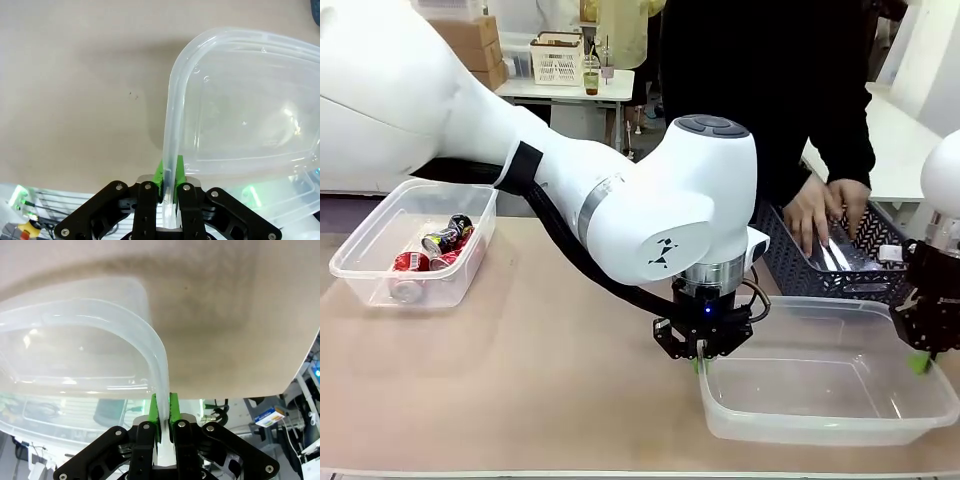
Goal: Sort the waste into each basket.
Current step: Pick up the Organizing box on the right side of the table and lift it.
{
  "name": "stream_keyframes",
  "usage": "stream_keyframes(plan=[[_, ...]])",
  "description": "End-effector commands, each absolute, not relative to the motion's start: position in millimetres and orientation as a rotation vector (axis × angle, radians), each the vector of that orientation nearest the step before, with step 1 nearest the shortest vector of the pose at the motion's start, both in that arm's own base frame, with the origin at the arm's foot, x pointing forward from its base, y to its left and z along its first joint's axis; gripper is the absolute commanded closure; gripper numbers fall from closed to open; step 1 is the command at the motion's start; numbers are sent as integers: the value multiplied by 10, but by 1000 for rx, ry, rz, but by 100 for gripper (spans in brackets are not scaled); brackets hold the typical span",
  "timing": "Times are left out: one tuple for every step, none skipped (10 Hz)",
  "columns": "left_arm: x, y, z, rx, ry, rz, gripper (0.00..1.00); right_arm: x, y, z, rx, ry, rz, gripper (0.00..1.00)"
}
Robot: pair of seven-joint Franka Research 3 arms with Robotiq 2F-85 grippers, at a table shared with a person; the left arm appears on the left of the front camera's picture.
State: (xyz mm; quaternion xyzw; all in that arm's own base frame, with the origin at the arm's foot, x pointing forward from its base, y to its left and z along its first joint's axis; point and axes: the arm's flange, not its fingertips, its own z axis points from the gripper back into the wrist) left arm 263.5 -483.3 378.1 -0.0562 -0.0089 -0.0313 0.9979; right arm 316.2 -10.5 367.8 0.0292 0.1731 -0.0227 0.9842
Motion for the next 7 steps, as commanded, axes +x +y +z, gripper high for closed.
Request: stream_keyframes(plan=[[2633, -4714, 3925, -119, -34, -27, 100, 2547, -54, 3446, 86, 330, -30, 100], [2617, -4602, 4024, -125, -24, -27, 100, 2500, 33, 3593, 91, 333, -36, 100], [2595, -4438, 4146, -122, -25, -17, 100, 2461, 149, 3779, 84, 338, -29, 100], [2564, -4236, 4268, -117, -27, 4, 100, 2442, 270, 3969, 75, 342, -21, 100], [2492, -3979, 4402, -101, -39, 30, 100, 2446, 435, 4148, 60, 371, 5, 100], [2423, -3733, 4526, -101, -62, 67, 100, 2470, 619, 4283, 72, 360, 46, 100], [2367, -3465, 4666, -158, -94, 105, 100, 2518, 857, 4419, 98, 284, 81, 100]])
